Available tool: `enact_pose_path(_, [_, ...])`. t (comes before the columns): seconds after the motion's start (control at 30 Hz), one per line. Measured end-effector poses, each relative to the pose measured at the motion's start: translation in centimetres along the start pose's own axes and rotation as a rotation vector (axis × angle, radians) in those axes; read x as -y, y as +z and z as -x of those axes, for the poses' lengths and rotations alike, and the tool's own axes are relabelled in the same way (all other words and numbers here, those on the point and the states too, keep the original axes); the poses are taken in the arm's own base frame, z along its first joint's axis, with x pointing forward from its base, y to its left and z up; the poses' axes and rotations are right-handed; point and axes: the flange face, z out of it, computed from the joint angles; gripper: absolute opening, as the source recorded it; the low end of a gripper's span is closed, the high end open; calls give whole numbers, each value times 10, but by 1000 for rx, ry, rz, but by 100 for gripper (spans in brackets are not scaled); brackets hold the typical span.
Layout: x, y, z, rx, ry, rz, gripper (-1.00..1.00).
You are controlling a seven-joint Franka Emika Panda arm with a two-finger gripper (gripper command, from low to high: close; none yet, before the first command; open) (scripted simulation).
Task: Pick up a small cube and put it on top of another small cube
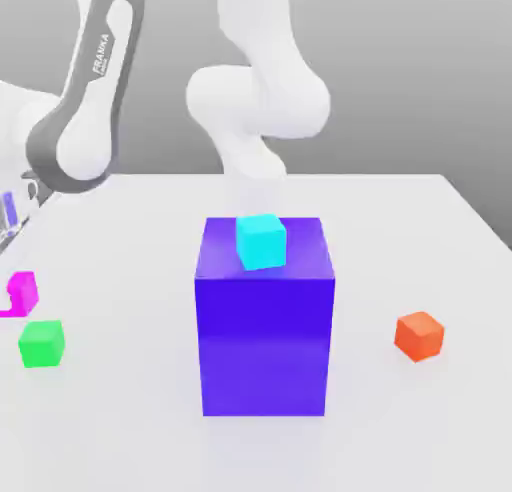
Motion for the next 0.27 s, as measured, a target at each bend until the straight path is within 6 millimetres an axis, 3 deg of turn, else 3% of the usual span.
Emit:
enact_pose_path(0.13, [-2,41,12,0,-25,0,-100])
enact_pose_path(0.17, [-3,50,12,0,-25,0,100])
enact_pose_path(0.27, [-3,50,12,0,-25,0,100])
